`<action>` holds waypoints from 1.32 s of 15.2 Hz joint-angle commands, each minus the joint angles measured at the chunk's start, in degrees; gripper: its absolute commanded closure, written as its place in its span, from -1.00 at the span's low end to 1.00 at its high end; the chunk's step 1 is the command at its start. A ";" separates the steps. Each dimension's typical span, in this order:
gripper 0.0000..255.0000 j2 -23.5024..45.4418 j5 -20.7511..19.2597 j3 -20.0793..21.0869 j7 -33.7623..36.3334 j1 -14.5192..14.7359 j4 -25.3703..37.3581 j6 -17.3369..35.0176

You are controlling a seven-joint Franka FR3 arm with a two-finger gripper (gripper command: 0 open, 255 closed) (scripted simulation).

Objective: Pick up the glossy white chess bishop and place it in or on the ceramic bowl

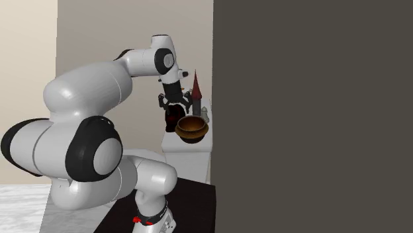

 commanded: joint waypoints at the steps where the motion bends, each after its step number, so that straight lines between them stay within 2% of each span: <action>1: -1.00 0.00 0.00 0.00 0.00 0.00 0.00 0.00; 7: -1.00 9.19 0.12 -4.49 -1.61 -1.64 2.17 11.64; 13: -1.00 19.48 2.15 -8.91 -4.06 -2.34 6.88 21.58; 16: -1.00 23.41 3.52 -10.53 -5.27 -2.38 9.21 24.67; 20: -1.00 24.45 3.48 -10.90 -5.26 -2.09 7.09 27.83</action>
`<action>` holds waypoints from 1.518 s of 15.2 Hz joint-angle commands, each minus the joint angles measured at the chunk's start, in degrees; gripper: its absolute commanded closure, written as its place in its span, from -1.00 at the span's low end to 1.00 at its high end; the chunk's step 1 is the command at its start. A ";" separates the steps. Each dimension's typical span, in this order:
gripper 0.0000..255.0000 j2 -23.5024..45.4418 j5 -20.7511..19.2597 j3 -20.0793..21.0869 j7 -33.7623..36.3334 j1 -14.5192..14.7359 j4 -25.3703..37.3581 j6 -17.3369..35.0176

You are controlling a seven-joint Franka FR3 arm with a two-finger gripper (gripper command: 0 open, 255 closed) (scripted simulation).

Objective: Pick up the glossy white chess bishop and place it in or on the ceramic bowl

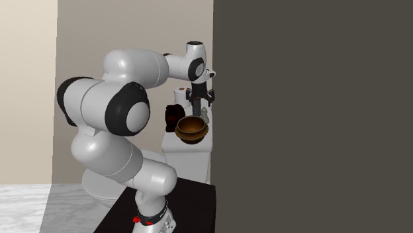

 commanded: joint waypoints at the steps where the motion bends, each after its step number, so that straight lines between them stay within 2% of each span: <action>1: -1.00 4.19 -0.08 -0.99 -0.49 -0.42 -0.55 3.94; 3: -1.00 5.03 0.01 -1.05 -0.57 -0.43 -1.78 5.99; 11: -1.00 5.04 0.09 -0.87 -0.63 -0.63 -1.78 6.00; 12: 1.00 5.09 0.05 -1.09 -0.92 -0.75 -2.00 6.29; 15: 1.00 6.92 0.19 -1.76 -1.81 -0.87 -0.17 6.27; 19: 1.00 3.05 -0.21 -1.94 -2.10 -1.28 -4.12 6.37; 23: 1.00 4.72 0.28 -0.34 -0.74 -1.13 -0.53 4.41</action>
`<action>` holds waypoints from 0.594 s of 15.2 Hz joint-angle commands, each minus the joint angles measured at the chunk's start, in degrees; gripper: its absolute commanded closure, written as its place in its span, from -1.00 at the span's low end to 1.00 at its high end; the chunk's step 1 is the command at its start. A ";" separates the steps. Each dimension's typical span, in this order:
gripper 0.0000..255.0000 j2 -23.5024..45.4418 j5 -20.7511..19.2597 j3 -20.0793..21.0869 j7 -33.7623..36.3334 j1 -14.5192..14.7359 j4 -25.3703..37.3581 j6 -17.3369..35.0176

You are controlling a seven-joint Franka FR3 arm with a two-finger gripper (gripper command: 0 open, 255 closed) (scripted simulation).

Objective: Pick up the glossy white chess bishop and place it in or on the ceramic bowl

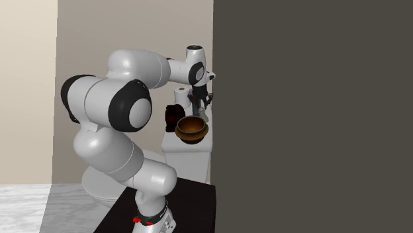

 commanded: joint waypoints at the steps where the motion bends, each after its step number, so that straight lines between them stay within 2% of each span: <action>1: 1.00 2.64 0.06 -1.02 -0.02 -0.76 1.63 -1.82; 9: 1.00 1.94 0.17 -0.61 0.03 -0.92 7.17 -8.08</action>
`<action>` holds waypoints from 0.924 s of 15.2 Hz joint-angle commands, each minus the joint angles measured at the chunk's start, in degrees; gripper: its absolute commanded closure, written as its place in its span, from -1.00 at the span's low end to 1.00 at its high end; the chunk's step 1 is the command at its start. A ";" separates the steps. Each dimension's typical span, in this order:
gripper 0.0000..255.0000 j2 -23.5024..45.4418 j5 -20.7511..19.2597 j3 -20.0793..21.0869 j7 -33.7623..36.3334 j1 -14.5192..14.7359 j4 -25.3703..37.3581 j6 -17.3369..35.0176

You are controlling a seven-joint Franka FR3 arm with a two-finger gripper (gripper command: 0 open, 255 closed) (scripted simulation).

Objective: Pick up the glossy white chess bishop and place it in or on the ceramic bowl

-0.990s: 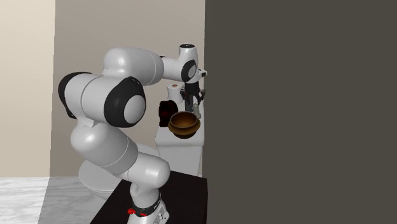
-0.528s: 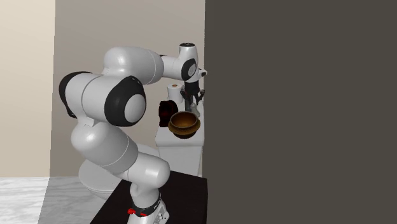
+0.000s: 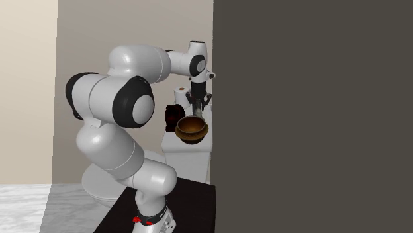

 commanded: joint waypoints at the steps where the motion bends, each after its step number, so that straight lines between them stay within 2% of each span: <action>1: 1.00 -0.30 -0.25 -0.92 -0.19 -0.78 1.36 6.78; 12: 1.00 0.19 -0.07 -0.69 -0.15 -0.68 10.28 -1.66; 14: 1.00 0.47 0.23 -0.02 -0.37 -1.46 12.06 -3.18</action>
